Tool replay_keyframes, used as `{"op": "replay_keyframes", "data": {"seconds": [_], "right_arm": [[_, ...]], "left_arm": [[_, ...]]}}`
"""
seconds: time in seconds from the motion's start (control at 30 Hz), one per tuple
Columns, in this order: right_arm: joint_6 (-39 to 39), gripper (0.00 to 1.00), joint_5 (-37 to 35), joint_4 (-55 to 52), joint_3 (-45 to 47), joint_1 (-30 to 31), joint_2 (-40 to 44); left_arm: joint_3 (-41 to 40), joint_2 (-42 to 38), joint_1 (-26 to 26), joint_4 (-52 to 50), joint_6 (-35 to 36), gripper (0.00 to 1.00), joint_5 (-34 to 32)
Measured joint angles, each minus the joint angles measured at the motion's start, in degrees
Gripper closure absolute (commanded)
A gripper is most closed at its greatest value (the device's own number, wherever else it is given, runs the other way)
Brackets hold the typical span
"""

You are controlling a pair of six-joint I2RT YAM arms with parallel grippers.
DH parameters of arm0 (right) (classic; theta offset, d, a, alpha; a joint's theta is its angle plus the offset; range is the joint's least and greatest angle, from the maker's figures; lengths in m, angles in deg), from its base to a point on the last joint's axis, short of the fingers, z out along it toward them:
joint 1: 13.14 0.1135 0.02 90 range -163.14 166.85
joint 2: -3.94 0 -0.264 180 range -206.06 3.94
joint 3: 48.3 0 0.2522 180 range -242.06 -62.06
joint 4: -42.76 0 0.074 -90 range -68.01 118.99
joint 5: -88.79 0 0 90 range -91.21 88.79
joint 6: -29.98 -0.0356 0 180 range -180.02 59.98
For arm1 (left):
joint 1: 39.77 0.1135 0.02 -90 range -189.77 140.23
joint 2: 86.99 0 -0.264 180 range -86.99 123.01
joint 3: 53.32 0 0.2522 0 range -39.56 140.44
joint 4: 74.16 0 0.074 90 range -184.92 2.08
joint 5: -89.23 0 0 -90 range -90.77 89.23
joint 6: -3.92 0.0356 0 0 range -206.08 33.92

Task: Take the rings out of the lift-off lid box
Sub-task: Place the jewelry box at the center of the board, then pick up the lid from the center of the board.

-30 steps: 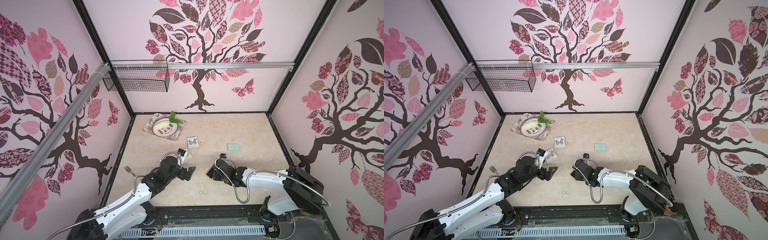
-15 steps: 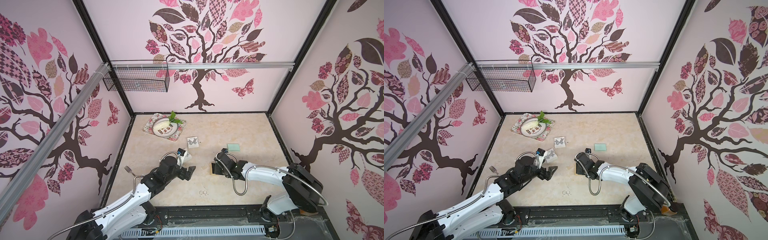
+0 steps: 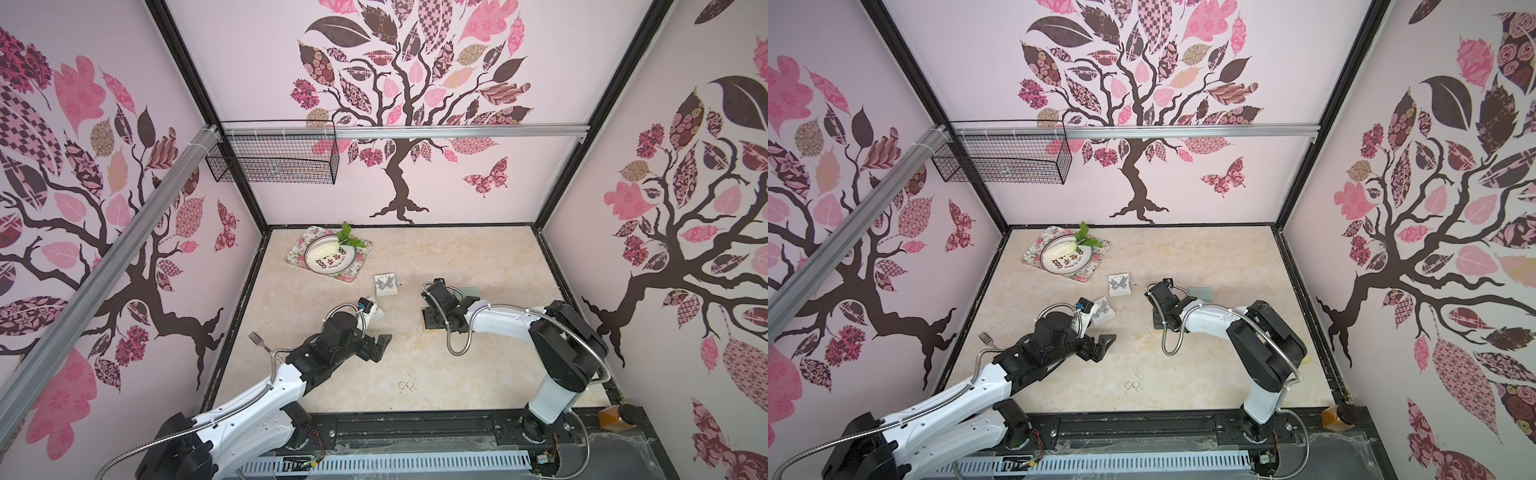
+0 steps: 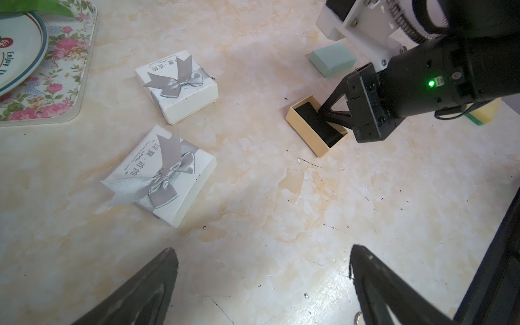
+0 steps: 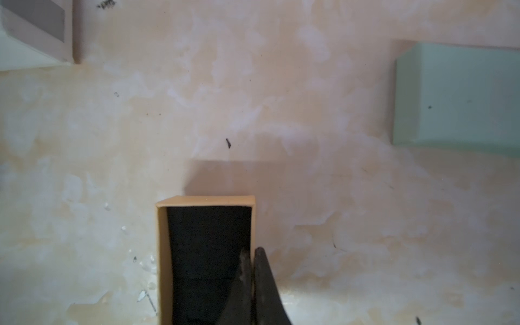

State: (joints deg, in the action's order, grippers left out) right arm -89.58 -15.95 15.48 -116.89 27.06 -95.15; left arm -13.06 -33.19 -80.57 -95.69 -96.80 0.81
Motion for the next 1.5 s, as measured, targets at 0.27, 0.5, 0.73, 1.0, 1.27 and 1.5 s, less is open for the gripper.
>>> {"op": "replay_keyframes", "data": {"seconds": [0.27, 0.5, 0.73, 1.0, 1.27, 1.5], "right_arm": [[2.58, 0.48, 0.20, -2.08, -0.79, -1.22, 0.70], [5.57, 0.00, 2.47, -4.31, -0.96, -10.91, 10.60], [7.54, 0.00, 6.34, -3.41, -1.09, -27.80, 11.41], [12.11, 0.00, 13.05, -1.70, -10.78, -29.44, -1.29], [15.58, 0.01, 17.88, -0.33, -16.90, -29.53, -7.37], [16.50, 0.00, 21.92, -0.31, -16.70, -29.53, -9.09]], "left_arm": [[0.00, 0.09, 0.00, -0.02, 0.04, 0.02, 0.00], [0.02, 1.53, 0.00, 0.00, 0.26, 0.02, 0.11], [0.04, 2.51, 0.04, 0.94, 0.48, 0.02, 0.31], [0.04, 3.56, 0.04, 1.18, 0.66, 0.02, 1.07], [0.04, 2.93, 0.04, 1.22, 0.66, 0.02, 1.11], [0.04, 3.06, 0.04, 1.29, 0.68, 0.02, 1.31]]}}
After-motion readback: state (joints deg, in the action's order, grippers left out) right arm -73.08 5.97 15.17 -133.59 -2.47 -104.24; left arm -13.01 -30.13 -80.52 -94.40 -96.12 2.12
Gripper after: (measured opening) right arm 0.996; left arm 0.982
